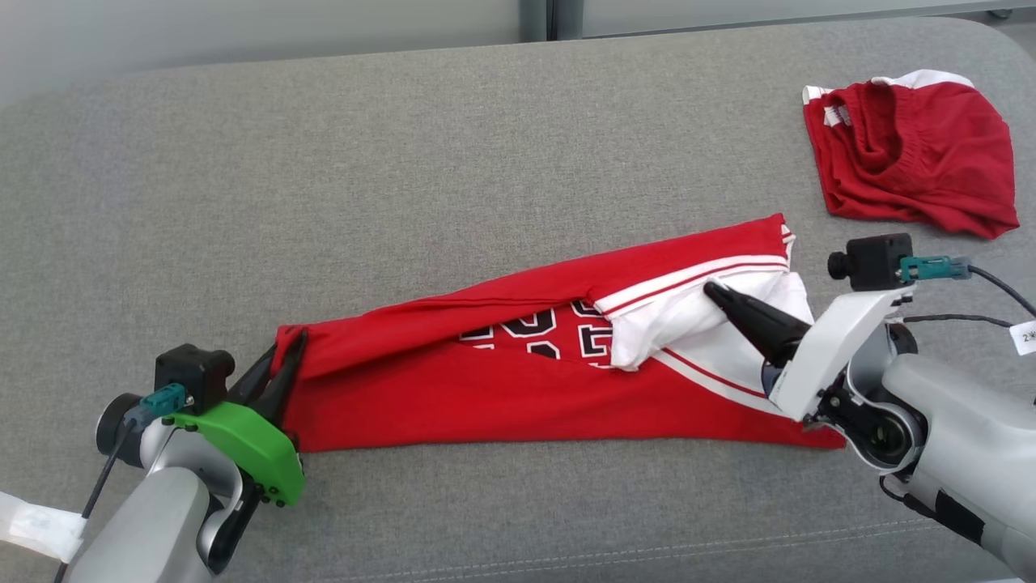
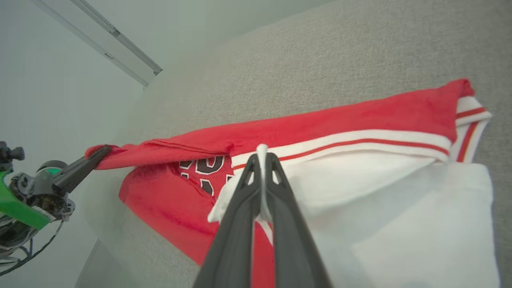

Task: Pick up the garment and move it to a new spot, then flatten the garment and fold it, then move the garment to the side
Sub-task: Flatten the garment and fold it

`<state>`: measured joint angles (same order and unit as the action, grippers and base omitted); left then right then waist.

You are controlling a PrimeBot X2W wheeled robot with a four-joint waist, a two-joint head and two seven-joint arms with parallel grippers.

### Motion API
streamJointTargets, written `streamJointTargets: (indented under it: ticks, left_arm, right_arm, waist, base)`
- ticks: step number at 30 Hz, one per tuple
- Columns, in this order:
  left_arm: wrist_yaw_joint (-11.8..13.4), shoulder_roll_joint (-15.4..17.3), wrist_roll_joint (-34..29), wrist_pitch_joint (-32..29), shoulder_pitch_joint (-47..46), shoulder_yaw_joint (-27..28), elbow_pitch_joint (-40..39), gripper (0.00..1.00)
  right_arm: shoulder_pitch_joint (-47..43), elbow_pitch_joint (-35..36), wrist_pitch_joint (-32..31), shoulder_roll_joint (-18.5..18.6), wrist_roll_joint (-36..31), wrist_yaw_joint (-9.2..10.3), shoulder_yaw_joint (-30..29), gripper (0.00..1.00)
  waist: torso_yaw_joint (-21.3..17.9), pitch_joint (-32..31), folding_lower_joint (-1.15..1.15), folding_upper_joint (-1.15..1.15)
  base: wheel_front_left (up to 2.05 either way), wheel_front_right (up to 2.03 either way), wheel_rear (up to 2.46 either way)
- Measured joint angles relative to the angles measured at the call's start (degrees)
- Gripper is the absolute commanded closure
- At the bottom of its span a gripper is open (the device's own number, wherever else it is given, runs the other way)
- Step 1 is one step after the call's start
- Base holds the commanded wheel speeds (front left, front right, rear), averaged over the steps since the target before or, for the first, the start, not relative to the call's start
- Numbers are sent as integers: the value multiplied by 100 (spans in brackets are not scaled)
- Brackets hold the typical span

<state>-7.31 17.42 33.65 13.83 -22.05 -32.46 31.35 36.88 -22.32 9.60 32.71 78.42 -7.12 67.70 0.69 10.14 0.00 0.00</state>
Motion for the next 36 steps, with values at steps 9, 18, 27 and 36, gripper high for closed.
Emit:
streamJointTargets:
  ticks: [9, 18, 27, 36]
  left_arm:
    - [0, -16, -7, 8, -17, -56, 12, 98]
    - [0, -27, 46, -70, -16, -146, 345, 43]
    - [0, -32, 133, -69, -17, -93, 434, 0]
    - [29, -34, 136, -9, -33, 115, 246, 0]
  right_arm:
    - [-110, 259, -438, 170, 415, 0, 165, 100]
    - [-108, 258, -738, 243, 567, 0, 216, 100]
    - [-107, 245, -901, 287, 638, 0, 260, 0]
    - [-105, 291, -792, 335, 688, 0, 186, 0]
  waist:
    - [-53, 10, 0, 0]
    - [-107, 25, 0, 0]
    - [-122, -37, 0, 0]
    - [-116, -146, 0, 0]
  base:
    - [0, 0, 0]
    - [0, 0, 0]
    - [0, 0, 0]
    - [0, 0, 0]
